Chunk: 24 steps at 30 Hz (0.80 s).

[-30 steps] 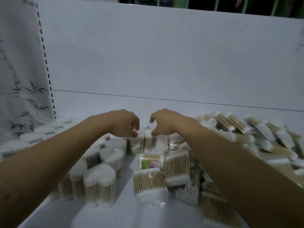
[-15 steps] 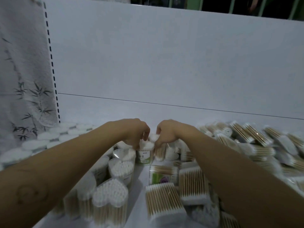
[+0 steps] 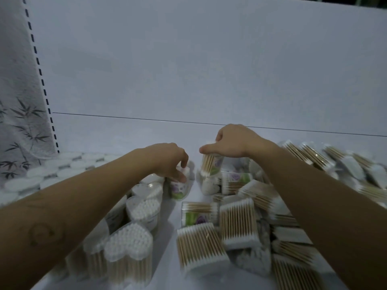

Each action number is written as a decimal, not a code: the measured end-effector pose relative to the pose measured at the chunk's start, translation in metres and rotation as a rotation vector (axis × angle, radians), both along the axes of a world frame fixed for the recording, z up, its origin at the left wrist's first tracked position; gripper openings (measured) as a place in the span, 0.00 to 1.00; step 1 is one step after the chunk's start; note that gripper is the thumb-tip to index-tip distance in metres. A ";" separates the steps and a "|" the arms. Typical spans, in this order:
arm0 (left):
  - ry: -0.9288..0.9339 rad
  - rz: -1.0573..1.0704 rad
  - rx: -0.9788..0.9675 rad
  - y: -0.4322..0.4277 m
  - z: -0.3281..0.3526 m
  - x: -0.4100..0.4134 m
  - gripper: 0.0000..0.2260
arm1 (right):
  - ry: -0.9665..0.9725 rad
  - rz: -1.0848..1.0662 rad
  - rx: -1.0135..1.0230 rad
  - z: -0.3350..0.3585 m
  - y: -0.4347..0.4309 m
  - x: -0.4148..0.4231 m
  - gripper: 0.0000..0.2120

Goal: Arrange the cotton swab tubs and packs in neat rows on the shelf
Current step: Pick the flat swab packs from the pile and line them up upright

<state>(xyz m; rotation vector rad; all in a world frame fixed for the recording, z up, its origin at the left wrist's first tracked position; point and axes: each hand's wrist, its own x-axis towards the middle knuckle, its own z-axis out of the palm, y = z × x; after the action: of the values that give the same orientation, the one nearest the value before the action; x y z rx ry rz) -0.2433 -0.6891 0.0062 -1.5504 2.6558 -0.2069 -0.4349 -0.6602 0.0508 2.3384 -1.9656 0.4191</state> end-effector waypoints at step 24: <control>0.691 0.052 0.046 0.086 0.020 -0.015 0.27 | -0.437 0.005 -0.016 -0.012 0.034 0.009 0.32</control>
<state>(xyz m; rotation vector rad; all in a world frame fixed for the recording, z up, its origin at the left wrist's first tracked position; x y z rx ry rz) -0.2581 -0.6028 0.0259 -1.9474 3.0470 0.4798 -0.4263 -0.6263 0.0386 2.3980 -2.1058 1.0177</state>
